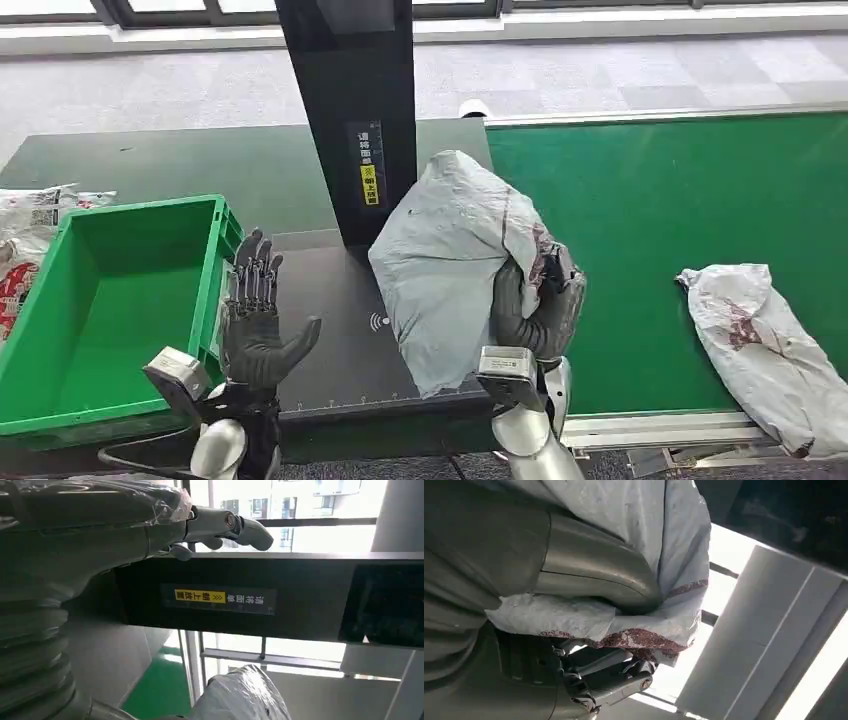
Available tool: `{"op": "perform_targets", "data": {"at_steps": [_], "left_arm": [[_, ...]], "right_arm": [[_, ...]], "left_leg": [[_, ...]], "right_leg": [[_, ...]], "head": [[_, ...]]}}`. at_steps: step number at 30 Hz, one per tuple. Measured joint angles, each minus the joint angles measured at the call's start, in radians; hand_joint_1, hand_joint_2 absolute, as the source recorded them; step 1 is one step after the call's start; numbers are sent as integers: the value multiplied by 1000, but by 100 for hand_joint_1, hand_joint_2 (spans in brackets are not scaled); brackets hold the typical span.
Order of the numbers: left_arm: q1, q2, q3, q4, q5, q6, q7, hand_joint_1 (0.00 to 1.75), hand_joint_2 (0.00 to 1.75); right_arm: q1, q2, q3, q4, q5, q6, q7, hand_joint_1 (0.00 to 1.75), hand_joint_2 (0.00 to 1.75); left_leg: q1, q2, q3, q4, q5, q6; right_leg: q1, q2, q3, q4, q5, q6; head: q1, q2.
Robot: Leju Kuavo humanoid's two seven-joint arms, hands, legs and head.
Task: Moved the parcel from conveyor to table for the left to box.
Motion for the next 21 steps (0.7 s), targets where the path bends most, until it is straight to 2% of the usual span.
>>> {"op": "perform_targets", "data": {"at_steps": [5,13,21], "left_arm": [[-14,-3,0,6,-3,-10,0,0,175],[-27,-7,-11,31,-5,-17,0,0,175],[-39,-7,-29,61,0,-26,0,0,175]], "right_arm": [[-79,2,15,180,87,115,83,175,175],[-259,10,5,691,87,130,84,175,175],[-334,12,-30,932,66,110,86,175,175]], "left_leg": [[0,0,1,0,1,0],[0,-2,1,0,2,0],[0,-1,1,0,2,0]], "right_leg": [[0,0,1,0,0,0],[0,-2,1,0,1,0],[0,-1,0,0,1,0]], "head": [[0,0],[0,0],[0,0]]}}
